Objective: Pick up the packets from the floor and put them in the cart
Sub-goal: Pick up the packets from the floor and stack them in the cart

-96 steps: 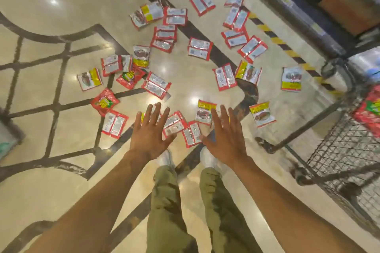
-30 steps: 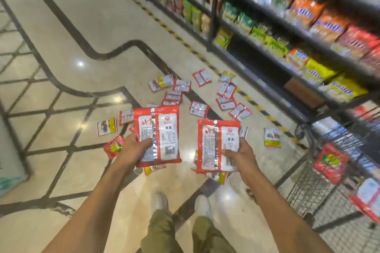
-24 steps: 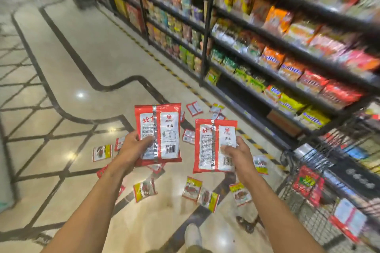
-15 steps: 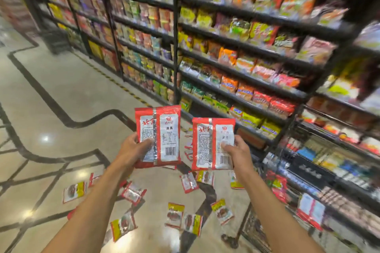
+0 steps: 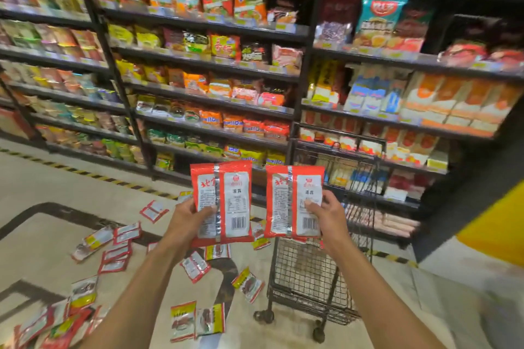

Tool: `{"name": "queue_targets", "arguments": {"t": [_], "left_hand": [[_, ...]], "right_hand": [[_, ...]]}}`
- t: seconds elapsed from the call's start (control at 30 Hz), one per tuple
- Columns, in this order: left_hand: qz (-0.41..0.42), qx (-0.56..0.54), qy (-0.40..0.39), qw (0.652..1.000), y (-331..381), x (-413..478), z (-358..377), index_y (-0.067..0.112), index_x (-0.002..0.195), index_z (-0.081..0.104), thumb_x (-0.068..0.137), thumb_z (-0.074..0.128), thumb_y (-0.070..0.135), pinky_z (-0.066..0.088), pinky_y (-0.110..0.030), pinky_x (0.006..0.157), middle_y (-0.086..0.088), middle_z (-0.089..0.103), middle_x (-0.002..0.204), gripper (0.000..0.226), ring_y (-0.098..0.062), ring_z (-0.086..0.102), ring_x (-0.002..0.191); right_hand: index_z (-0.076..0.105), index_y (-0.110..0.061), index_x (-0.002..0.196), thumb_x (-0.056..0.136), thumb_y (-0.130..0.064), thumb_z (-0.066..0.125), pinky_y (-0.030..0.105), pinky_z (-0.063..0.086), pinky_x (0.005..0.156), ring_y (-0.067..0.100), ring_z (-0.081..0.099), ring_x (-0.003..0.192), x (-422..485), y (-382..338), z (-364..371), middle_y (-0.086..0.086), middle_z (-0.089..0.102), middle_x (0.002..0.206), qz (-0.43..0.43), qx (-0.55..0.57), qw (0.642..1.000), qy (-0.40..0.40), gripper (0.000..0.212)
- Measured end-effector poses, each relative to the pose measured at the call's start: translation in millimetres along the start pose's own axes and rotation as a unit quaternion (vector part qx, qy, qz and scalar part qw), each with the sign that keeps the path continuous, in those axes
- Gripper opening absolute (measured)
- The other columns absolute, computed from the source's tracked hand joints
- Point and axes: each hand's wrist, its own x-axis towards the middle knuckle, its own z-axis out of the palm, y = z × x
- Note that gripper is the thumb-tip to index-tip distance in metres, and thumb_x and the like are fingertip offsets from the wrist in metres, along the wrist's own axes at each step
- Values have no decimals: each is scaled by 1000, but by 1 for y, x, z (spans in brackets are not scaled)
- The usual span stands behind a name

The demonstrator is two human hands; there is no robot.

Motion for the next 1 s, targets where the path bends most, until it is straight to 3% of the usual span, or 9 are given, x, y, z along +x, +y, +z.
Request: {"name": "queue_targets", "arguments": {"t": [0.2, 0.33, 0.5, 0.63, 0.77, 0.9, 0.93, 1.0], "left_hand": [[0, 28, -54, 998, 7, 55, 119, 21, 120, 71, 95, 76, 20, 59, -60, 93, -3, 81, 109, 26, -30, 79, 98], [-5, 29, -58, 998, 8, 88, 202, 21, 118, 72, 94, 77, 17, 61, -56, 91, -2, 81, 104, 25, -27, 79, 94], [-30, 60, -62, 996, -7, 127, 274, 19, 121, 72, 92, 79, 18, 61, -57, 93, -6, 81, 108, 30, -30, 79, 96], [-65, 86, -74, 991, -24, 166, 309, 24, 113, 72, 93, 77, 18, 61, -56, 91, -6, 81, 106, 21, -31, 79, 94], [-111, 117, -98, 982, -51, 221, 335, 22, 118, 70, 98, 70, 19, 63, -56, 87, -4, 81, 105, 20, -29, 80, 91], [-148, 148, -91, 974, -82, 280, 358, 19, 105, 73, 99, 65, 3, 65, -42, 64, 4, 82, 89, 19, -25, 80, 83], [-171, 146, -86, 971, -91, 296, 363, 16, 103, 73, 99, 64, 0, 64, -47, 63, 0, 81, 86, 19, -31, 79, 81], [-197, 184, -87, 959, -127, 338, 371, 13, 103, 70, 98, 64, 4, 63, -62, 76, -9, 78, 91, 11, -40, 76, 87]], "right_hand": [[66, -21, 108, 95, -6, 73, 51, 63, 87, 28, 78, 95, 66, -3, -101, 7, 79, 109, 2, 8, 999, 50, 21], [68, -21, 107, 95, -5, 73, 52, 63, 88, 29, 78, 96, 115, 4, -160, 2, 81, 101, 21, 26, 996, 81, 21], [67, -16, 115, 95, -4, 73, 57, 63, 86, 31, 79, 92, 167, 26, -212, 7, 80, 107, 66, 37, 991, 106, 24], [66, -14, 115, 95, 0, 70, 51, 65, 81, 30, 79, 92, 207, 50, -231, 10, 79, 109, 104, 34, 986, 127, 25], [63, -13, 115, 96, 1, 69, 43, 66, 75, 27, 78, 90, 251, 82, -234, 8, 78, 109, 143, 22, 978, 150, 24], [58, -7, 123, 98, 1, 66, 32, 63, 61, 27, 76, 90, 293, 120, -230, 14, 75, 115, 200, 13, 963, 181, 28], [57, -7, 124, 99, 1, 65, 34, 63, 64, 31, 76, 93, 305, 129, -228, 16, 74, 116, 214, 8, 959, 187, 27], [56, -9, 120, 101, 1, 62, 42, 64, 74, 35, 75, 97, 335, 156, -225, 18, 72, 117, 236, 0, 952, 196, 22]]}}
